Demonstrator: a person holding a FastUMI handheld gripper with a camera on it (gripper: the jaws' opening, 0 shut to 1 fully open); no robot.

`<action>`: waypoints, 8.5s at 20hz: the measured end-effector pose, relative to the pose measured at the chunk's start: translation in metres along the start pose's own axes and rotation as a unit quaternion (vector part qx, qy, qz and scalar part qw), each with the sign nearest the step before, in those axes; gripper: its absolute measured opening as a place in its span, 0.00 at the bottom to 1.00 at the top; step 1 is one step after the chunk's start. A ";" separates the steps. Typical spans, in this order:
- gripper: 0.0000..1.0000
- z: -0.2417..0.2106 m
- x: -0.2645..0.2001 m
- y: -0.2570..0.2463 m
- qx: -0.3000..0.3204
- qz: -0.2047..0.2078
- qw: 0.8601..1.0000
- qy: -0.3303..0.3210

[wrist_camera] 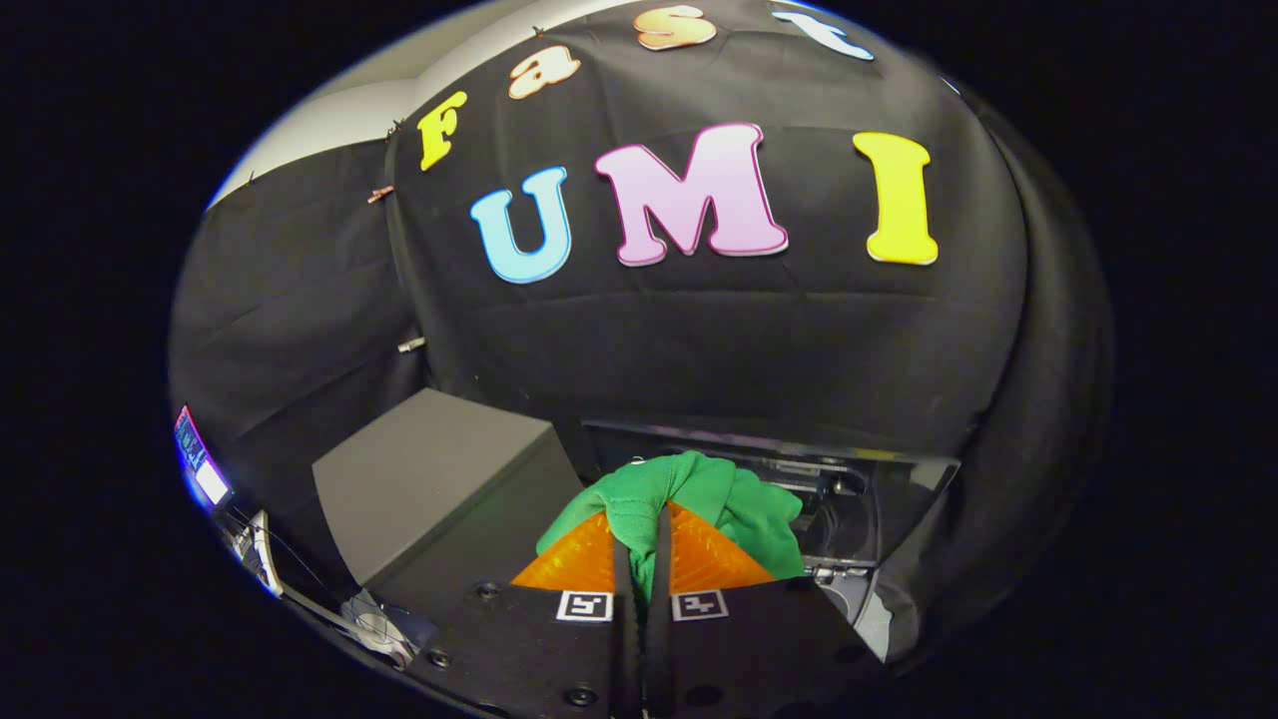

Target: Put the clothes into the washing machine and then close the washing machine lid.

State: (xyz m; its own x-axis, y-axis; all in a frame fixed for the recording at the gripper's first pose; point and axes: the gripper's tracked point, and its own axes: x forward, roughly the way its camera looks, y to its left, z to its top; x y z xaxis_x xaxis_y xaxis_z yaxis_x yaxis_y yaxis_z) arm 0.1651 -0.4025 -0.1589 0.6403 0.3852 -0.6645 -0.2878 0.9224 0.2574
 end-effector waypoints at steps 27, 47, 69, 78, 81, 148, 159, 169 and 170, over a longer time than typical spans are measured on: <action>0.41 -0.247 0.086 -0.080 0.061 -0.168 0.959 0.221; 0.99 0.054 0.073 -0.051 0.021 -0.147 0.982 -0.121; 1.00 0.009 0.092 -0.066 -0.007 -0.224 0.969 -0.105; 1.00 -0.010 0.074 -0.055 -0.002 -0.230 0.969 -0.087; 1.00 -0.017 0.068 -0.053 0.000 -0.235 0.968 -0.082; 0.99 0.100 -0.047 0.195 -0.045 -0.128 0.958 -0.253; 0.99 0.099 -0.043 0.192 -0.039 -0.129 0.960 -0.246; 0.99 0.098 -0.039 0.187 -0.036 -0.132 0.961 -0.239; 0.99 0.098 -0.039 0.186 -0.036 -0.133 0.961 -0.238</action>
State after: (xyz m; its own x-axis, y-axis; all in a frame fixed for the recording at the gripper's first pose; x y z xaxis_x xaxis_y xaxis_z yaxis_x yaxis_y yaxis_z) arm 0.1569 -0.2435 -0.0164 0.9467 0.1200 -0.2990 -0.1061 0.9924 0.0623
